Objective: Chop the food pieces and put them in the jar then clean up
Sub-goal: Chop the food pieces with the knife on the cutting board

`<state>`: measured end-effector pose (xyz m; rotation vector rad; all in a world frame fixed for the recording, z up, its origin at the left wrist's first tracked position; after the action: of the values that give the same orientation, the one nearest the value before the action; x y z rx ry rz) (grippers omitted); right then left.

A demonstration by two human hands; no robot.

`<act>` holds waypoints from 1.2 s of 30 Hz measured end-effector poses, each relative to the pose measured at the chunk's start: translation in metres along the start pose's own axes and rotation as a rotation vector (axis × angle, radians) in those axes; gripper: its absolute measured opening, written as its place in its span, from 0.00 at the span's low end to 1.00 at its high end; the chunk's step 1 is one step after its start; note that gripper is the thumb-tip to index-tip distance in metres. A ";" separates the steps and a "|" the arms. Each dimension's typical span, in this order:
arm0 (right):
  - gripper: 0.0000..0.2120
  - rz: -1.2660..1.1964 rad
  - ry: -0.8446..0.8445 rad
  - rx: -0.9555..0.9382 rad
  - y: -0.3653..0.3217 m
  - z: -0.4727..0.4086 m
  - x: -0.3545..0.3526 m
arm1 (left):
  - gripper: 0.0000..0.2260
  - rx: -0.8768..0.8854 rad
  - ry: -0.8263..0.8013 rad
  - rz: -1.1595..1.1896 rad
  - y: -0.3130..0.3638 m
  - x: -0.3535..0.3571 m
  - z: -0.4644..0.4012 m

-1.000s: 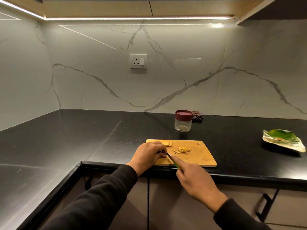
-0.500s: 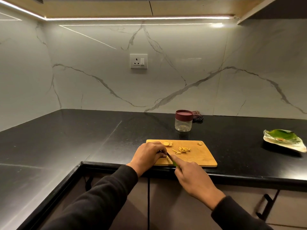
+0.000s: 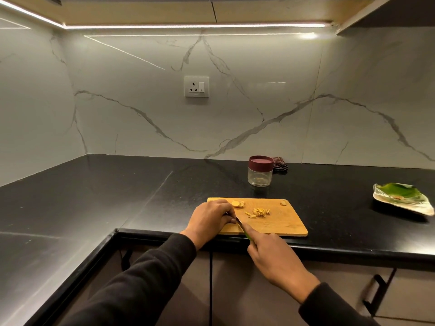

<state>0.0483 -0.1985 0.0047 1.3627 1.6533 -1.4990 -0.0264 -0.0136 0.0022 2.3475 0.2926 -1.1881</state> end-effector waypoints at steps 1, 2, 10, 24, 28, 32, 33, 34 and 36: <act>0.27 0.007 0.005 0.000 0.000 0.002 0.000 | 0.04 -0.001 -0.001 0.001 0.000 0.000 0.000; 0.27 0.014 0.010 0.005 -0.001 0.005 0.000 | 0.04 -0.002 -0.002 0.000 0.000 0.000 0.000; 0.27 0.223 -0.047 0.023 -0.007 0.029 -0.010 | 0.04 -0.003 -0.008 -0.015 -0.002 0.002 -0.001; 0.28 0.334 -0.076 0.060 -0.004 0.034 -0.015 | 0.13 0.074 -0.189 -0.064 -0.002 0.005 -0.006; 0.28 0.298 -0.052 0.047 -0.003 0.034 -0.015 | 0.16 0.078 -0.219 -0.084 -0.001 0.006 -0.008; 0.27 0.256 -0.015 0.040 0.002 0.034 -0.015 | 0.12 0.020 -0.118 -0.004 -0.001 0.005 -0.004; 0.27 0.249 -0.002 0.047 0.003 0.034 -0.016 | 0.10 0.001 -0.101 0.014 -0.002 0.005 -0.003; 0.26 0.244 0.011 0.058 0.005 0.033 -0.018 | 0.08 -0.009 -0.089 0.024 -0.002 0.005 -0.002; 0.26 0.236 0.032 0.077 0.009 0.031 -0.019 | 0.06 -0.007 -0.067 0.028 -0.003 0.005 0.000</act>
<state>0.0561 -0.2346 0.0101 1.5705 1.4095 -1.4211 -0.0240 -0.0114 -0.0028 2.2933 0.2405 -1.2471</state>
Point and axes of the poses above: each hand's wrist, its own z-axis away from the middle knuckle, its own x-axis out of the palm, y = z × x, the point moved 2 cm from there along -z, towards the middle knuckle, and after that the axes turned 13 degrees about -x, right-handed, at the moved point
